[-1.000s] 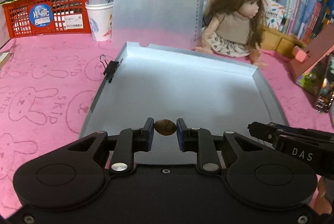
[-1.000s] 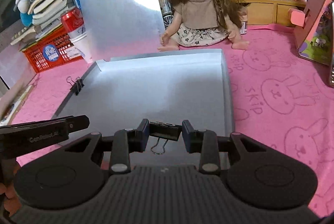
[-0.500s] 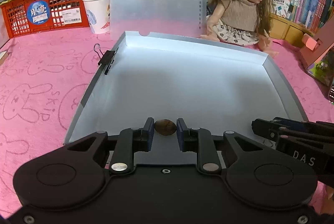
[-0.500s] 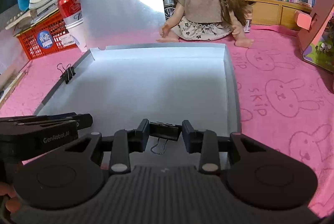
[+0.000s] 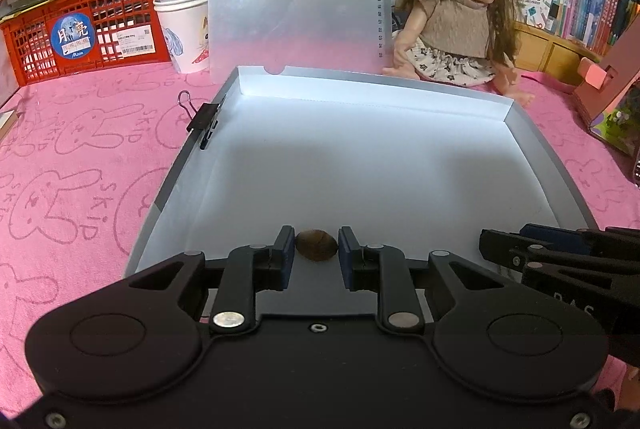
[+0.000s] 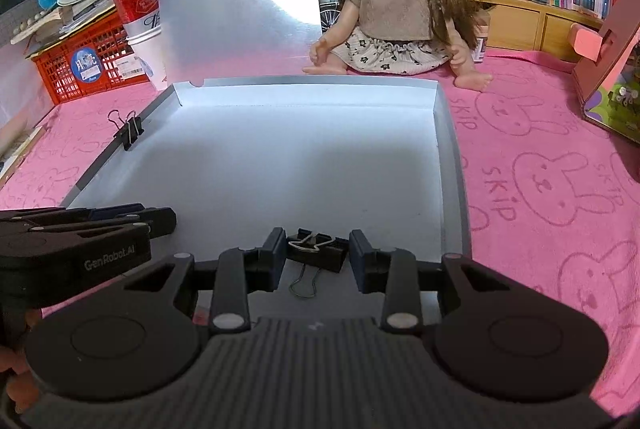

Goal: Organize rigid objects
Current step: 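Carry the walnut and binder clip into the white box and open both tools, then withdraw both open tools from the box back toward the black pucks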

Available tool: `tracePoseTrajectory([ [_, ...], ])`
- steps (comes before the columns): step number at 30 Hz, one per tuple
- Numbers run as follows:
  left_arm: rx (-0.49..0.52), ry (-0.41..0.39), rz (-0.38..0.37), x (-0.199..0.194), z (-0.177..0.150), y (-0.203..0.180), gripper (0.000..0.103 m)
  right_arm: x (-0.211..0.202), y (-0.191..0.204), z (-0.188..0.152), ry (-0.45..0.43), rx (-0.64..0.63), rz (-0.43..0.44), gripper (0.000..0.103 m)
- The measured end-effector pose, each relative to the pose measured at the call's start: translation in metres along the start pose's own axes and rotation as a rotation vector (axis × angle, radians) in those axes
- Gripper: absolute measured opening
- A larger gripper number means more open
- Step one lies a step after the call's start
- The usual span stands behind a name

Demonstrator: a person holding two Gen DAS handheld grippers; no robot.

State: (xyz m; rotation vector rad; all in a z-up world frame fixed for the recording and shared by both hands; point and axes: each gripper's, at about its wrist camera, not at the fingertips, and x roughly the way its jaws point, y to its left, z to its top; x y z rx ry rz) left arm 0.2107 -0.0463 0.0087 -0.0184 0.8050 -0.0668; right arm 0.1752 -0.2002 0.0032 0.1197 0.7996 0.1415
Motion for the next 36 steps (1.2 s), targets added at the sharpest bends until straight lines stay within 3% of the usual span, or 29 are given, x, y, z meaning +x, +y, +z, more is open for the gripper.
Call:
tracePoseTrajectory([
  [3, -0.002, -0.003, -0.006, -0.003, -0.001, 0.001, 0.027, -0.002, 0.001, -0.001, -0.006, -0.001, -0.004, 0.045],
  [5, -0.004, -0.008, -0.001, -0.005, -0.001, 0.002, 0.035, -0.004, 0.002, -0.001, -0.014, -0.01, -0.008, 0.056],
  [8, 0.004, -0.032, -0.001, -0.015, -0.002, 0.003, 0.044, -0.009, 0.004, -0.002, -0.029, -0.019, -0.01, 0.06],
  [10, 0.014, -0.054, -0.007, -0.022, -0.003, 0.003, 0.055, -0.014, 0.004, -0.002, -0.038, -0.024, -0.01, 0.064],
  [19, 0.035, -0.123, -0.013, -0.057, -0.009, 0.005, 0.075, -0.043, 0.008, -0.007, -0.096, -0.065, -0.024, 0.08],
  [36, 0.052, -0.189, -0.048, -0.111, -0.042, 0.014, 0.079, -0.097, 0.019, -0.028, -0.202, -0.11, -0.007, 0.084],
])
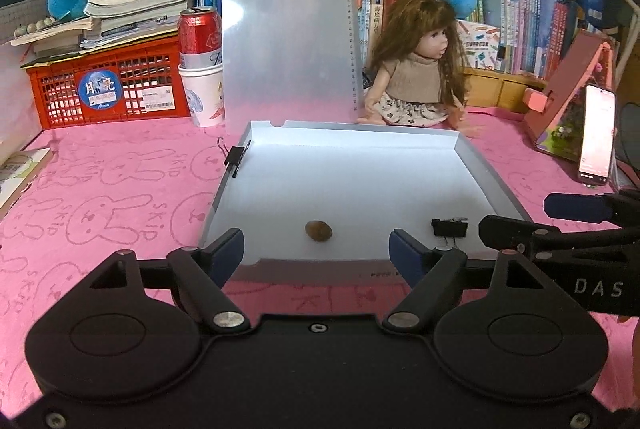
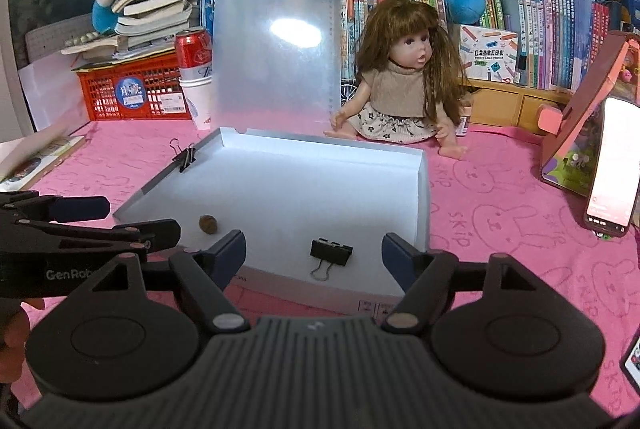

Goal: Organize rigid objects
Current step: 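Withdraw both open tools from the box back toward the black pucks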

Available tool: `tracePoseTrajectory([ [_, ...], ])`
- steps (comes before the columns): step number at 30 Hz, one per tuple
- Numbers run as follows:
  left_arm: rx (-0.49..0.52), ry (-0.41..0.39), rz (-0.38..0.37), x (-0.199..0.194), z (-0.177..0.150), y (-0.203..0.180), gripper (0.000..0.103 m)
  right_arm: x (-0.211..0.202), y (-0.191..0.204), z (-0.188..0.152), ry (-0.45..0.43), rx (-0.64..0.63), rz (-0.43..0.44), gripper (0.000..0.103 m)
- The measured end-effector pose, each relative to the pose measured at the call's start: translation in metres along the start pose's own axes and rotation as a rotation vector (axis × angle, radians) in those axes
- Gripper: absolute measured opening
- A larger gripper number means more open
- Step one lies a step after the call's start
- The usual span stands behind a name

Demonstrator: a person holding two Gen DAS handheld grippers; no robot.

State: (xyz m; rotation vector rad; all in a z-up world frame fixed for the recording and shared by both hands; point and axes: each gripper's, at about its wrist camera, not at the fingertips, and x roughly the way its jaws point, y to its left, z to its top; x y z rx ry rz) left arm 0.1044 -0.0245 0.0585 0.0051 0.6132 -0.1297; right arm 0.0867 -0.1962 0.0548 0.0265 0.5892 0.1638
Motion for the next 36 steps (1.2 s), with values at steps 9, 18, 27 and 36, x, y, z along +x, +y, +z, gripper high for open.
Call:
tracePoseTrajectory([
  [9, -0.002, 0.025, 0.008, -0.015, -0.024, 0.008, 0.08, -0.023, -0.006, -0.028, -0.019, 0.023, 0.014, 0.085],
  [18, -0.004, 0.052, 0.017, -0.019, -0.038, 0.01, 0.08, -0.035, -0.008, -0.049, -0.013, -0.009, 0.012, 0.086],
  [27, 0.004, 0.058, 0.037, -0.022, -0.045, 0.014, 0.08, -0.038, -0.008, -0.061, -0.007, -0.008, -0.006, 0.086],
  [36, -0.009, 0.049, 0.066, -0.032, -0.059, 0.027, 0.08, -0.043, -0.013, -0.074, -0.012, -0.016, -0.036, 0.086],
])
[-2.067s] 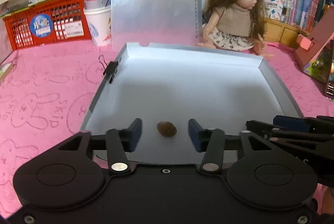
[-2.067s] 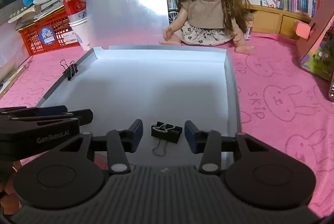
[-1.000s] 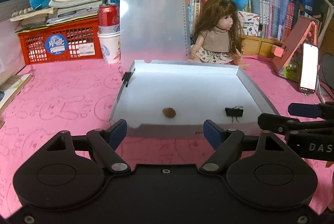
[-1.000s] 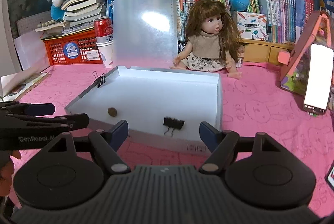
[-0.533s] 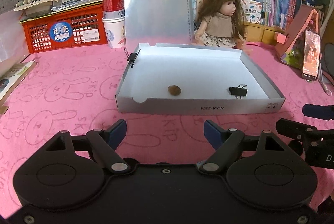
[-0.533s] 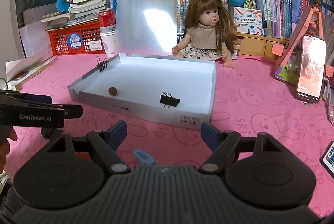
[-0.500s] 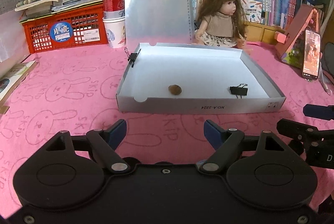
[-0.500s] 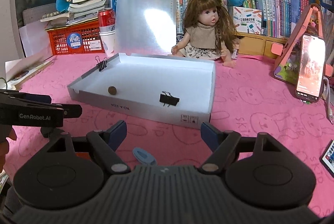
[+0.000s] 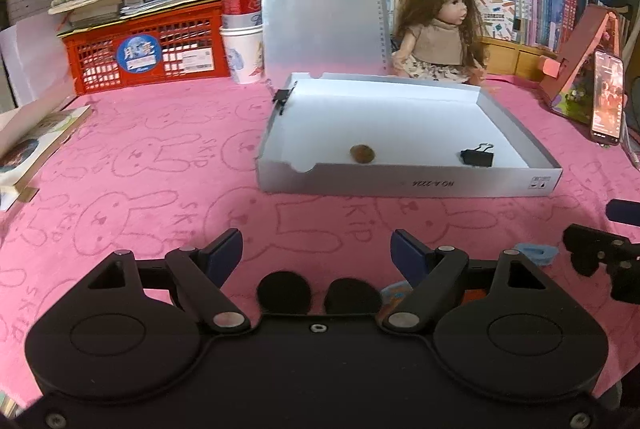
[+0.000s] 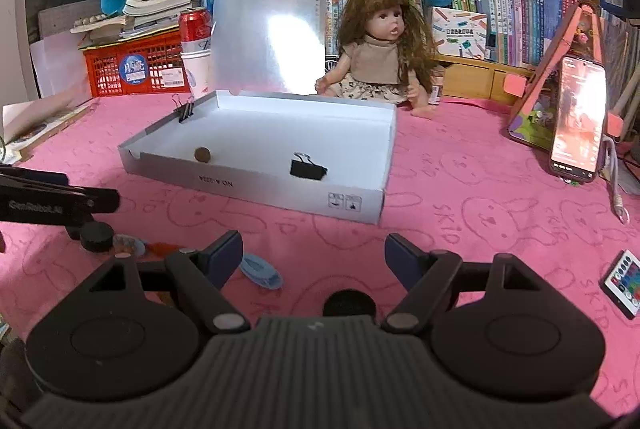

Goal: Organize rigid objects
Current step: 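Withdraw both open tools from the box back toward the black pucks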

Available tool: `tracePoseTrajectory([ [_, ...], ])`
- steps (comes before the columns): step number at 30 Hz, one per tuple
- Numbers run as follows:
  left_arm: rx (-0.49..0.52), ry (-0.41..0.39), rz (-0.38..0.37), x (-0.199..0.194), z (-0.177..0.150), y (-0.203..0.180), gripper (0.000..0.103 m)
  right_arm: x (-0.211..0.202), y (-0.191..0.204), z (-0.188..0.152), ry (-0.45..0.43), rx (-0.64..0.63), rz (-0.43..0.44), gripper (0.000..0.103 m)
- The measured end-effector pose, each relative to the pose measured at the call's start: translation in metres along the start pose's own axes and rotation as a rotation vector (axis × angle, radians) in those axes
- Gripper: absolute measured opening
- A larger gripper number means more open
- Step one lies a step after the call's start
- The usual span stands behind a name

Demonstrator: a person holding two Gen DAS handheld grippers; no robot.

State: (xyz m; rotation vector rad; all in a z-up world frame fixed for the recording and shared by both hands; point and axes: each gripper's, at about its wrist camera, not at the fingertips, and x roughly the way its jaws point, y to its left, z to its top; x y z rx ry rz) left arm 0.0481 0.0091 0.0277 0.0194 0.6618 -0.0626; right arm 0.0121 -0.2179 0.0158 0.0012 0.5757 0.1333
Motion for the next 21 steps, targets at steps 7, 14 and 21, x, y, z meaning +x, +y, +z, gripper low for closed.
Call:
tracePoseTrajectory([
  [7, -0.036, -0.012, 0.022, -0.01, -0.016, 0.017, 0.08, -0.005, -0.011, -0.014, 0.002, 0.029, -0.034, 0.086],
  [14, -0.061, -0.015, 0.028, -0.013, -0.028, 0.026, 0.075, -0.004, -0.014, -0.028, 0.009, 0.043, -0.061, 0.086],
  [21, -0.051, -0.028, 0.028, -0.014, -0.032, 0.025, 0.062, -0.001, -0.015, -0.037, 0.014, 0.04, -0.075, 0.086],
])
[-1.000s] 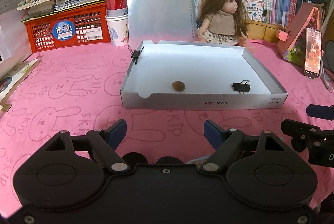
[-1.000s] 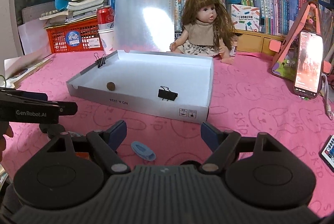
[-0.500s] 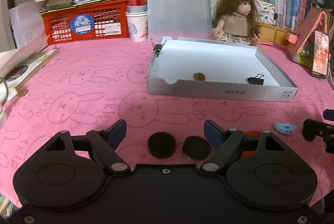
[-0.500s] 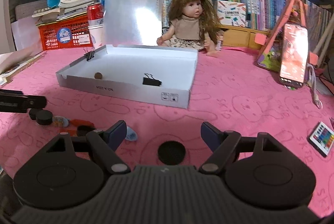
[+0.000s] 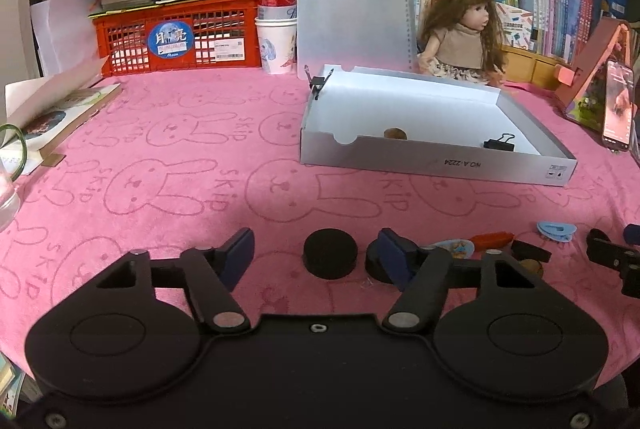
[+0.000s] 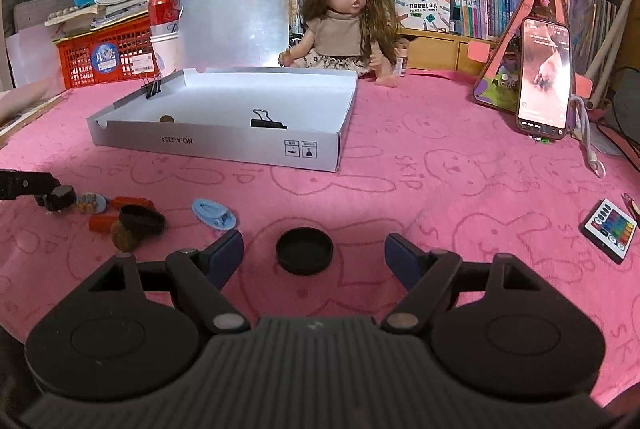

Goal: Organize rigid objects
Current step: 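Withdraw both open tools from the box back toward the black pucks, then grasp a black puck with the left tool while the right tool grasps another black puck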

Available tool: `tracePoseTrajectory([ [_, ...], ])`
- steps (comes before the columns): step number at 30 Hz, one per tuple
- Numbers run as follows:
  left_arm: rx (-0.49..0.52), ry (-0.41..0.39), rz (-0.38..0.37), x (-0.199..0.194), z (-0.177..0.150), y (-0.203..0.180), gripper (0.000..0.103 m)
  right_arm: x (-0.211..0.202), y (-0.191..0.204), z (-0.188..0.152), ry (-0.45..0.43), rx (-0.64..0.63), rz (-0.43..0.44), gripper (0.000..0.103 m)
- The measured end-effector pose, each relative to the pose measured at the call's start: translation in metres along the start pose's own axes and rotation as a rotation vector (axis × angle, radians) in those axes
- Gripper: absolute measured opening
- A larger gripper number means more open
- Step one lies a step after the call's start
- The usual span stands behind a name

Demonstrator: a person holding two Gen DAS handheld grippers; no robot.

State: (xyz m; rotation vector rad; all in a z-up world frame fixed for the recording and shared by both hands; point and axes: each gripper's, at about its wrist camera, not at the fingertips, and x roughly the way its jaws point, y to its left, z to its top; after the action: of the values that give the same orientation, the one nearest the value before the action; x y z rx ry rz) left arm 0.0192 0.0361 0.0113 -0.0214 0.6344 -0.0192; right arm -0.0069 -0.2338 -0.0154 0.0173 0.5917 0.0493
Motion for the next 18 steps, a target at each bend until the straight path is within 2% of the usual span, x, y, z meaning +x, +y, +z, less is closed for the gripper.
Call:
tracePoseTrajectory([
  [4, 0.0, -0.01, -0.011, -0.008, -0.004, 0.0, 0.06, -0.002, 0.0, -0.002, -0.014, -0.008, -0.007, 0.086],
  [9, 0.008, -0.018, -0.003, -0.019, -0.01, 0.004, 0.055, -0.004, -0.001, -0.004, -0.022, -0.006, -0.012, 0.08],
  [18, 0.007, 0.018, 0.004, -0.004, -0.017, 0.006, 0.05, -0.002, -0.001, -0.007, -0.024, -0.003, -0.016, 0.075],
])
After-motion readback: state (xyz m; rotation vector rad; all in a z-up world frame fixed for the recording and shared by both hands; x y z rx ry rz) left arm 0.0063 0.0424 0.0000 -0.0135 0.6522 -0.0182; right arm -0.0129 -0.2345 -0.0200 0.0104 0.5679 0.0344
